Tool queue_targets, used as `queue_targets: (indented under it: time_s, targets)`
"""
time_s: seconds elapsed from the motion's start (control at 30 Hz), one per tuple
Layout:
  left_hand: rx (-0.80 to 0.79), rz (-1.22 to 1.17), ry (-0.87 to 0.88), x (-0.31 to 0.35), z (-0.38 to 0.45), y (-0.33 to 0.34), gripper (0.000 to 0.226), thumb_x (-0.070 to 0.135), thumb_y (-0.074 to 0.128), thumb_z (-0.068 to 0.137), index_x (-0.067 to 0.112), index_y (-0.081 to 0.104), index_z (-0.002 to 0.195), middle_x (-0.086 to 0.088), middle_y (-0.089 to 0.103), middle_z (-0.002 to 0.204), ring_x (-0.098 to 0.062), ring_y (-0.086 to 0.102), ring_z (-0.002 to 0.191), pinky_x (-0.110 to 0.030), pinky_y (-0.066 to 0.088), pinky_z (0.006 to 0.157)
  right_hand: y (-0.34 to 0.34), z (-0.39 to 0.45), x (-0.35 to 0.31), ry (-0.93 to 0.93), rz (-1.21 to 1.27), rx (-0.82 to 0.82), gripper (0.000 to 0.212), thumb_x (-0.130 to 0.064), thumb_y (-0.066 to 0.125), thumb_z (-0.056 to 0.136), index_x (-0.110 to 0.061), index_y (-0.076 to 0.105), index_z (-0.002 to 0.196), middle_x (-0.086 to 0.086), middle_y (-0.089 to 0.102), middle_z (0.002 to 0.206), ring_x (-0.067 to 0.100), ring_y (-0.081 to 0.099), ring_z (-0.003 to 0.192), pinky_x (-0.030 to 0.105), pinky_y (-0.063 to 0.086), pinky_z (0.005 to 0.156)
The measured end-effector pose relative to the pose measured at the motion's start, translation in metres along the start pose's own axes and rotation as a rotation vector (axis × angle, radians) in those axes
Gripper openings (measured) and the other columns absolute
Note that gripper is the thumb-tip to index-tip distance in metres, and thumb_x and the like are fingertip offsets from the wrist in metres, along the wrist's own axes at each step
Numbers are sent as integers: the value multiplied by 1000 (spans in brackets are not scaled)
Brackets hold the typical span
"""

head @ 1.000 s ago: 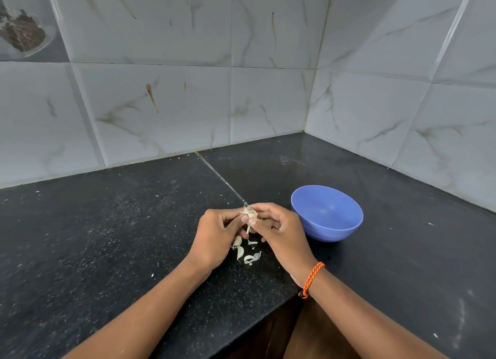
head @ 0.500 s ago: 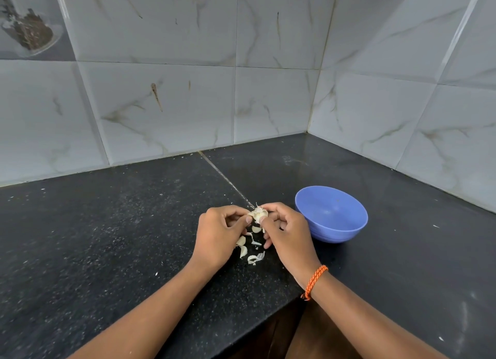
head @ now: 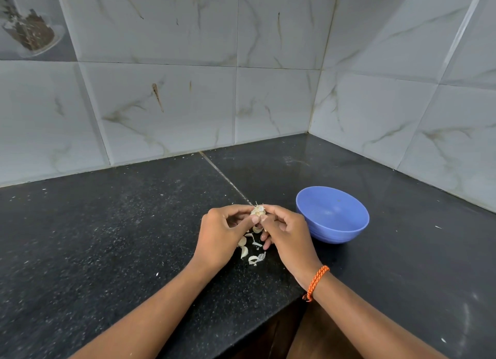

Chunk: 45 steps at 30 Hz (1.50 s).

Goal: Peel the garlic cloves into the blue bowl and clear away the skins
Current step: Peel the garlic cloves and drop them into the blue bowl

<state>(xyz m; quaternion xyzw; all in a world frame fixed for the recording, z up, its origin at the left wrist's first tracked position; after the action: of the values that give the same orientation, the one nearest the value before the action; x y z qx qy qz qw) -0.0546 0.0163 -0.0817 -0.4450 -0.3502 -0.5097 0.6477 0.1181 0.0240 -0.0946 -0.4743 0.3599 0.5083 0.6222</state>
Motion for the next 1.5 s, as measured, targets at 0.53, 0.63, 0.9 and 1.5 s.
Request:
queue_targets:
  time_s: [0.53, 0.63, 0.9, 1.5]
  targets:
    - [27, -68, -27, -2, -1, -3, 14, 14, 83, 96, 18, 87, 108, 6, 85, 95, -14, 82, 89, -43, 67, 88, 1, 0, -4, -15, 18, -35, 32, -20, 65, 106, -16, 72, 137, 3, 80, 93, 23, 76, 82, 42, 67, 75]
    - [30, -49, -24, -2, -1, -2, 11, 15, 79, 99, 19, 88, 105, 7, 85, 93, -16, 82, 82, -46, 68, 84, 0, -1, -4, -32, -12, -17, 27, -22, 66, 106, -17, 76, 130, 1, 79, 99, 22, 78, 85, 41, 67, 78]
    - [129, 108, 4, -5, 3, -4, 19, 14, 75, 102, 22, 87, 89, 7, 79, 72, -11, 78, 68, -46, 67, 74, 5, -3, -9, -58, -124, -55, 27, -25, 56, 110, -19, 77, 125, -3, 75, 112, 13, 79, 83, 25, 62, 69]
    - [32, 70, 16, 2, 0, -2, 21, 20, 85, 92, 34, 86, 107, 18, 83, 96, -10, 79, 92, -46, 64, 90, 2, -1, -5, -40, -63, -7, 24, -23, 55, 111, -26, 71, 128, -6, 78, 107, 19, 77, 77, 35, 66, 69]
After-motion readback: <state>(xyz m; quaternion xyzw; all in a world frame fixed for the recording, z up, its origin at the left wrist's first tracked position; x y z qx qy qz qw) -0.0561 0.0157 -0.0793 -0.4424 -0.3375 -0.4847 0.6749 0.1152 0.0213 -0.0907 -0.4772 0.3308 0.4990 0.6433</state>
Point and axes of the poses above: each hand's wrist, its own z-axis towards the middle knuckle, its own y-axis out of the palm, x = y × z, the point moved 5 cm from there along z, towards the middle knuckle
